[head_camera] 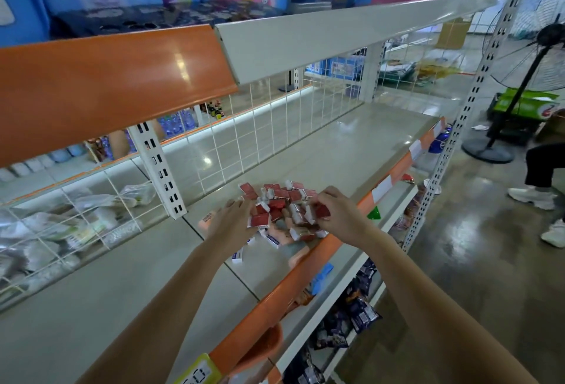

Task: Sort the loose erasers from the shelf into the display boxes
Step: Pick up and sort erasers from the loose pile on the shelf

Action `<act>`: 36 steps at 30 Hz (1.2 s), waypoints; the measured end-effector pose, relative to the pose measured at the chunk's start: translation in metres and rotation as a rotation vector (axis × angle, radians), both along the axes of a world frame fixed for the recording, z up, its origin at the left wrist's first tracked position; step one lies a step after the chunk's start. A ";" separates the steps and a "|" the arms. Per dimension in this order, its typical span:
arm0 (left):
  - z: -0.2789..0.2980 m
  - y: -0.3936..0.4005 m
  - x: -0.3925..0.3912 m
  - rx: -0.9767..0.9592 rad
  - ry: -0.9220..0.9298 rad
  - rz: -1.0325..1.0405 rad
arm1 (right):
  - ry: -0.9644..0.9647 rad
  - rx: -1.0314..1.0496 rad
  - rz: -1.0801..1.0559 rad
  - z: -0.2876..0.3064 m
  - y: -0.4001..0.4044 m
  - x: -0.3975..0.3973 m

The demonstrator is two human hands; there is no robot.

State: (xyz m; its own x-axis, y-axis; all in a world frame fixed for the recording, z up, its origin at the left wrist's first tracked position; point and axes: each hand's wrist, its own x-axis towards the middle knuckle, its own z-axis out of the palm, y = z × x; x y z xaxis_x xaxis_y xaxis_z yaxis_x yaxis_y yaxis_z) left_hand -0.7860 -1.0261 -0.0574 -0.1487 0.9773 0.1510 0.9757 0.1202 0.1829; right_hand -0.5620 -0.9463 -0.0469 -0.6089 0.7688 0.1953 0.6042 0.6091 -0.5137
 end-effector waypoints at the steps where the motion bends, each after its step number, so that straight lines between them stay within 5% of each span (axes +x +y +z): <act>1: 0.000 -0.003 0.001 0.023 0.000 -0.006 | 0.011 0.001 0.012 0.001 -0.004 0.000; 14: 0.013 -0.105 0.013 0.294 -0.458 0.107 | 0.279 -0.148 0.190 0.017 -0.078 -0.018; 23: 0.015 -0.199 -0.014 0.262 -0.815 0.377 | 0.471 -0.708 0.329 0.009 -0.132 -0.078; 29: 0.021 -0.283 -0.045 0.343 -0.909 0.541 | 0.471 -0.877 0.423 0.010 -0.192 -0.134; 36: 0.031 -0.412 -0.086 0.473 -0.851 0.663 | 0.321 -0.780 0.619 0.016 -0.298 -0.200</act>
